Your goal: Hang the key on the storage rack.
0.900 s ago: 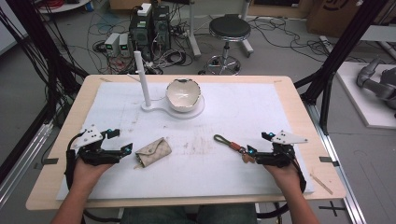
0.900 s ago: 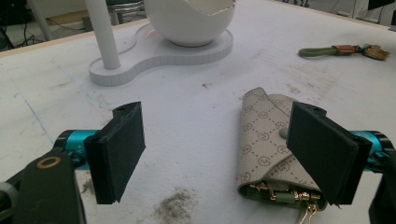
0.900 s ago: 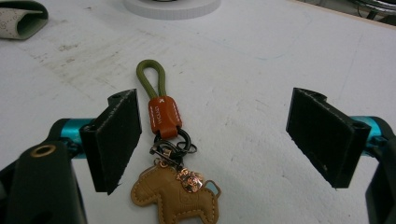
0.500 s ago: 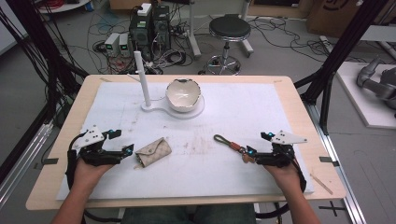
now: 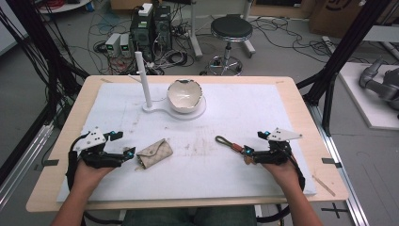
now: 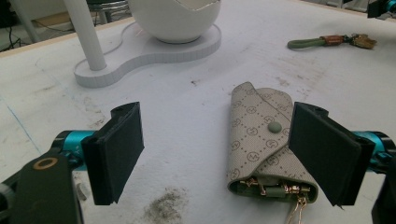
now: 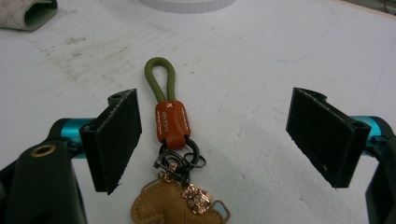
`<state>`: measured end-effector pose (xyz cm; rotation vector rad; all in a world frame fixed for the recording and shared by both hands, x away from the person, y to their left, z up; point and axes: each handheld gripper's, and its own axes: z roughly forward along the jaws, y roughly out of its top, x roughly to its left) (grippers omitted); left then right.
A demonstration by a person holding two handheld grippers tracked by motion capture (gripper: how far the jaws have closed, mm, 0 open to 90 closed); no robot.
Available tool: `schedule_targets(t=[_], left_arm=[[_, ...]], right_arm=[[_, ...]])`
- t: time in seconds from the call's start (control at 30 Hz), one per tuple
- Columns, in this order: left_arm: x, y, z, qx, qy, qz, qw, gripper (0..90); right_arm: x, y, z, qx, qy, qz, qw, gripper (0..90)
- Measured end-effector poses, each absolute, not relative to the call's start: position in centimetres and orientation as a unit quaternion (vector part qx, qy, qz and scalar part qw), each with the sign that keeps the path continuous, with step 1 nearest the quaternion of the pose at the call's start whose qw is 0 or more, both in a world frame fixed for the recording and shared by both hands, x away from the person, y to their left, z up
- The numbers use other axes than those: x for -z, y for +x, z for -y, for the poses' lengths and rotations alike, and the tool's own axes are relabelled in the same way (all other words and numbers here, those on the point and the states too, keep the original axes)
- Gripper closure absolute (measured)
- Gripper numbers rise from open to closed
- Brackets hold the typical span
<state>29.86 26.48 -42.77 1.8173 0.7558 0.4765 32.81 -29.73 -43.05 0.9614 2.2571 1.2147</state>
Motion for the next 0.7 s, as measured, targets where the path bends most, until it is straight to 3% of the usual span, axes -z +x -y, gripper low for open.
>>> schedule_targets(t=[0.57, 0.7], left_arm=[[42.9, 29.2, -27.0, -0.205, 0.767, -0.318, 0.519, 18.3], [42.9, 29.3, -26.9, -0.204, 0.768, -0.318, 0.517, 18.3]], right_arm=[[44.8, 35.1, 26.0, -0.367, 0.331, -0.857, 0.150, 18.5], [45.2, 35.3, 25.8, -0.343, 0.332, -0.867, 0.143, 25.9]])
